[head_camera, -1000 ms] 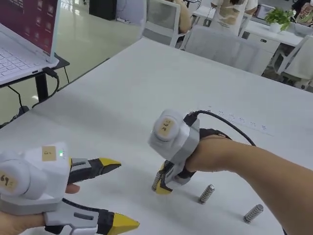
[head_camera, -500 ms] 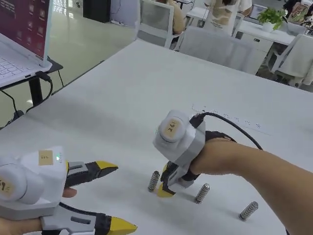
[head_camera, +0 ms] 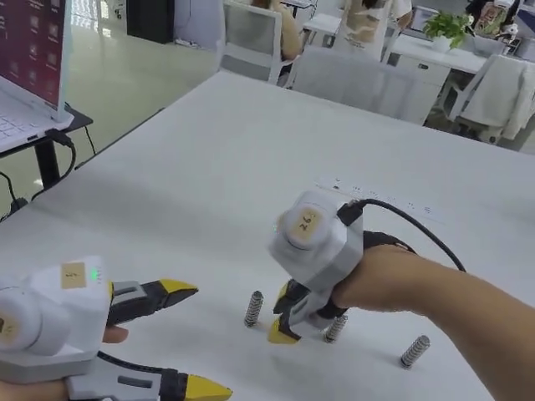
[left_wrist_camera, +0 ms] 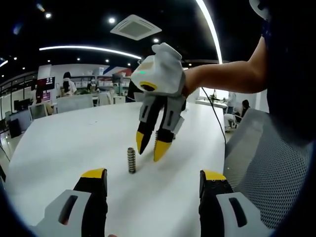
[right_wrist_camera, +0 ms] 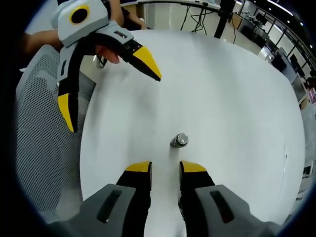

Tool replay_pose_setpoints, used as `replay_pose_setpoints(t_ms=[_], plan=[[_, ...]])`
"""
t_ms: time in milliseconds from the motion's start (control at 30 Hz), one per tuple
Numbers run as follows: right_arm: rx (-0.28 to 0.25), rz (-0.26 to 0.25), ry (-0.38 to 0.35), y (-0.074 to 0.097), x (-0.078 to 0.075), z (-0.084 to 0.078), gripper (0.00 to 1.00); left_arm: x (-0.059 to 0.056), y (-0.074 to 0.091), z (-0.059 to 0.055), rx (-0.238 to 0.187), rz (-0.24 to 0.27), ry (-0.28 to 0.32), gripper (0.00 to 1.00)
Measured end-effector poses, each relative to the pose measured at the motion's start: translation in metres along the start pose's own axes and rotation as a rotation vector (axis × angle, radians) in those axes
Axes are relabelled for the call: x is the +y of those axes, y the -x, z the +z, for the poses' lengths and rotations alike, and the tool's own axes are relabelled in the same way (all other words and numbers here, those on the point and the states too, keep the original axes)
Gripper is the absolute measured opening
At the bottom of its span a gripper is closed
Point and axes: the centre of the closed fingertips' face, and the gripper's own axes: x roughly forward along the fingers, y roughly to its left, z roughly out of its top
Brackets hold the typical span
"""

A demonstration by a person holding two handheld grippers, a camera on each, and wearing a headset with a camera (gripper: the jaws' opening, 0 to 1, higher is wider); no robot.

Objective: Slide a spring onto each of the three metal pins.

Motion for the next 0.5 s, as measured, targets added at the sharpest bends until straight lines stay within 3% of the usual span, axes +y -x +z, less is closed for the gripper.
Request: replay_pose_setpoints(t_ms=[500], plan=[[-0.094,-0.046,-0.064,0.017,0.017,-0.009,0.2,-0.006,-0.006,0.004,0.003,-0.01,-0.004,0.74]])
